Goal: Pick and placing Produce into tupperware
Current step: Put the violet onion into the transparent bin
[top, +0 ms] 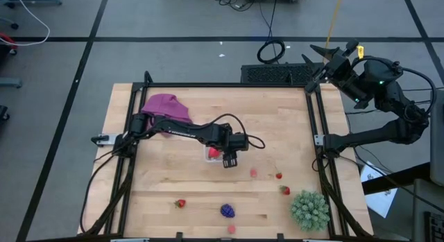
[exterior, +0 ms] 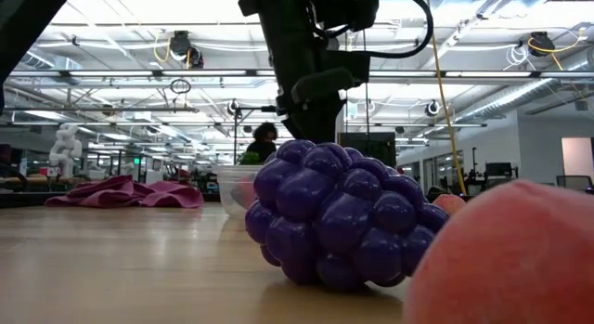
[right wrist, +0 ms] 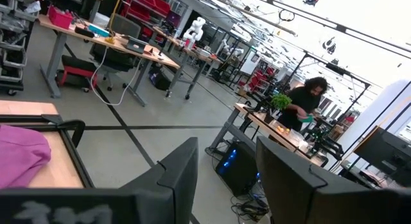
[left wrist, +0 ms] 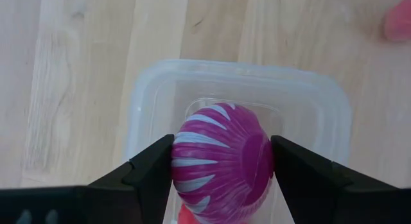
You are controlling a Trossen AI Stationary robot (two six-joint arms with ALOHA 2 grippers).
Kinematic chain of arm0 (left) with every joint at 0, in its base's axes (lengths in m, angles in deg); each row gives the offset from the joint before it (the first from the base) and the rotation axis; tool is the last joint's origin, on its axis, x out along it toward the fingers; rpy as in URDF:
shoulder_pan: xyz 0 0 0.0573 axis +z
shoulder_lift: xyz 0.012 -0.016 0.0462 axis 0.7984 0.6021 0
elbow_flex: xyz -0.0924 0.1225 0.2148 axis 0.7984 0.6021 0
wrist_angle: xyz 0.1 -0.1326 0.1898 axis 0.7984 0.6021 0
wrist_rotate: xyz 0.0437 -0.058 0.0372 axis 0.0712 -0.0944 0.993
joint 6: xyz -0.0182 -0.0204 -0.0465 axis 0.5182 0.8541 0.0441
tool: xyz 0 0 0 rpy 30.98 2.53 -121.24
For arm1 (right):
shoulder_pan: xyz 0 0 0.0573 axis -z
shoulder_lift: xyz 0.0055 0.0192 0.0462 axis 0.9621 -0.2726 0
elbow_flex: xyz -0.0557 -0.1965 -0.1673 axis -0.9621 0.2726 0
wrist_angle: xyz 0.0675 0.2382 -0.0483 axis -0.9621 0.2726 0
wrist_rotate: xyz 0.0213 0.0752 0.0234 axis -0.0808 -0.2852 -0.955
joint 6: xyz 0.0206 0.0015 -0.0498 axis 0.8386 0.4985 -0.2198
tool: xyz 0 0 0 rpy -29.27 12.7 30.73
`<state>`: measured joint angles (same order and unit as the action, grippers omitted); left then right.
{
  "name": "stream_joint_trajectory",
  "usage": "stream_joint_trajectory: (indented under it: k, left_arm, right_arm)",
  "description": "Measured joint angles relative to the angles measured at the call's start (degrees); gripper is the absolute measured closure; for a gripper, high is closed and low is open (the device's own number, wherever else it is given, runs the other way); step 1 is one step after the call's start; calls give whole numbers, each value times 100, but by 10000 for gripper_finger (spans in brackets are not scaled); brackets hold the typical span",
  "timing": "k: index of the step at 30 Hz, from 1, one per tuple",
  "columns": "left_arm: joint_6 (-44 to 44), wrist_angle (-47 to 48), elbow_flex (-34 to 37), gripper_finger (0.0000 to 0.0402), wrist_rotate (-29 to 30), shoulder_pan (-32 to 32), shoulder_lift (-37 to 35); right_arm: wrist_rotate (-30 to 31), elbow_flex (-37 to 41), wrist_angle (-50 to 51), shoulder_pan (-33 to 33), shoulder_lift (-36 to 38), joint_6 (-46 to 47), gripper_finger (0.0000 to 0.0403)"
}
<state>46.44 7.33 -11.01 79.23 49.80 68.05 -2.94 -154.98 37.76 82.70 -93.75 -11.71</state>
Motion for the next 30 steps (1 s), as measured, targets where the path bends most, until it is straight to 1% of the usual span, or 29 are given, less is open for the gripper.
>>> stream_joint_trajectory:
  k: [10,14,19,21,30]
  left_arm:
    - [-5,-29,-2,160,152,-1,55]
    - [2,-25,-2,160,129,4,56]
    - [4,-51,7,160,78,2,228]
    - [-2,-196,-11,160,76,1,255]
    - [-10,-65,-4,160,85,4,262]
  right_arm:
    - [0,0,2,2,-2,111,254]
    - [0,0,2,2,-2,111,254]
    - [0,0,2,2,-2,111,254]
    - [0,0,1,0,-2,111,254]
    - [0,0,2,0,-2,92,254]
